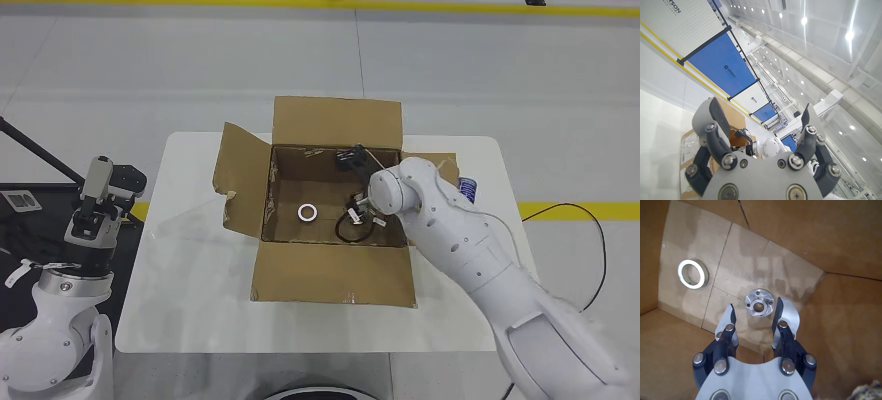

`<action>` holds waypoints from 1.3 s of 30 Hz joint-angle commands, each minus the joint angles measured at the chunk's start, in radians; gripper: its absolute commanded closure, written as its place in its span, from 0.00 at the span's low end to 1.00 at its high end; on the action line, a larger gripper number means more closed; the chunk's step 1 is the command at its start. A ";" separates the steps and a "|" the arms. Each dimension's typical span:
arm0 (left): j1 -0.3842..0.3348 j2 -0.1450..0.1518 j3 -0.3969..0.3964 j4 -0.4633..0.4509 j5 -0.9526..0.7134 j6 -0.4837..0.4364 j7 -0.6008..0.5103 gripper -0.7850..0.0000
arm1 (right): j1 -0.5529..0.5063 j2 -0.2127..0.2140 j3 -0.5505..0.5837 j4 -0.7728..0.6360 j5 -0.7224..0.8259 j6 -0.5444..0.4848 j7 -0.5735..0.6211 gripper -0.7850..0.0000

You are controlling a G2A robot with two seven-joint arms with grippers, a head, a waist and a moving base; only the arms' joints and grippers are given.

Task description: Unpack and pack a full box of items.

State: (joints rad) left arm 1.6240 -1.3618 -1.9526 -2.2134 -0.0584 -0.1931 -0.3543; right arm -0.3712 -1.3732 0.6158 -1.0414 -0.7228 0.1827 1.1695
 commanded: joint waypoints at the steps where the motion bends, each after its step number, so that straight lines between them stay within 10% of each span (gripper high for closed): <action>1: 0.000 0.000 0.000 0.000 0.000 0.000 0.000 0.00 | 0.009 -0.009 -0.005 0.028 0.004 -0.002 0.000 0.40; 23: 0.000 0.000 0.000 0.000 0.000 0.000 0.000 0.00 | 0.036 -0.075 -0.030 0.172 0.008 -0.034 0.003 0.59; 26: 0.000 0.000 0.000 0.000 0.000 0.000 0.000 0.00 | 0.037 -0.081 -0.029 0.186 0.007 -0.040 0.003 0.74; 39: 0.000 0.000 0.000 0.000 0.000 0.000 0.000 0.00 | 0.042 -0.107 -0.027 0.242 0.001 -0.057 0.005 0.74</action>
State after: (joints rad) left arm 1.6240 -1.3618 -1.9526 -2.2134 -0.0584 -0.1931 -0.3543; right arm -0.3294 -1.4786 0.5880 -0.8035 -0.7217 0.1260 1.1735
